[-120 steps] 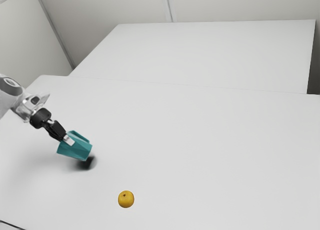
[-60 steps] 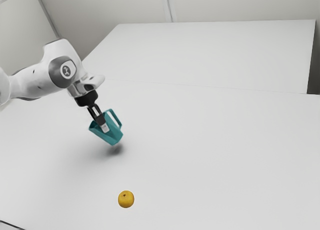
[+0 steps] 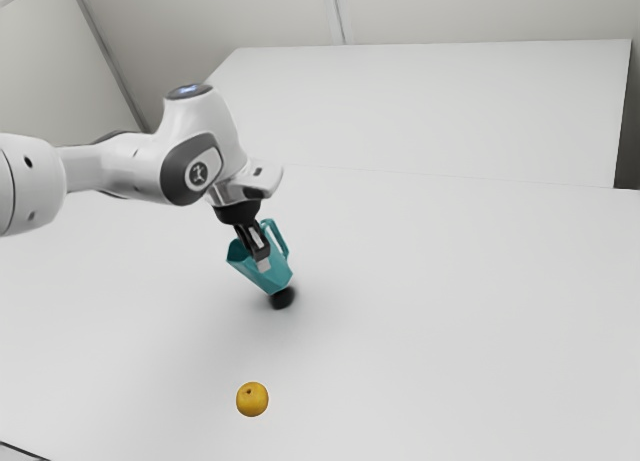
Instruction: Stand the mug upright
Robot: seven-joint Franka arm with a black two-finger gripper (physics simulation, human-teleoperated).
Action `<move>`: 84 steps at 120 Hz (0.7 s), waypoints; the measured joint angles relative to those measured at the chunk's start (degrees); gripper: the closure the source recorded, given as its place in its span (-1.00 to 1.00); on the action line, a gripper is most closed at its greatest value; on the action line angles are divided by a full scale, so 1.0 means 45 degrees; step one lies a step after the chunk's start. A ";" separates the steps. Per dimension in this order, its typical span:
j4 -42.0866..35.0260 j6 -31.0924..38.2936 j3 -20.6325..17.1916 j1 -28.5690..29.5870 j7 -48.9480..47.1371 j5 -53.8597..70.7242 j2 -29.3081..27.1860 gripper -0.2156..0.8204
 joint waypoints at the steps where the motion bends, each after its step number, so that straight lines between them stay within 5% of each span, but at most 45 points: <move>1: -0.0027 0.0034 -0.0026 0.0031 -0.0057 0.0033 -0.0001 0.93; 84: -0.0945 0.1612 -0.0612 0.1440 -0.3235 0.1314 0.0062 0.93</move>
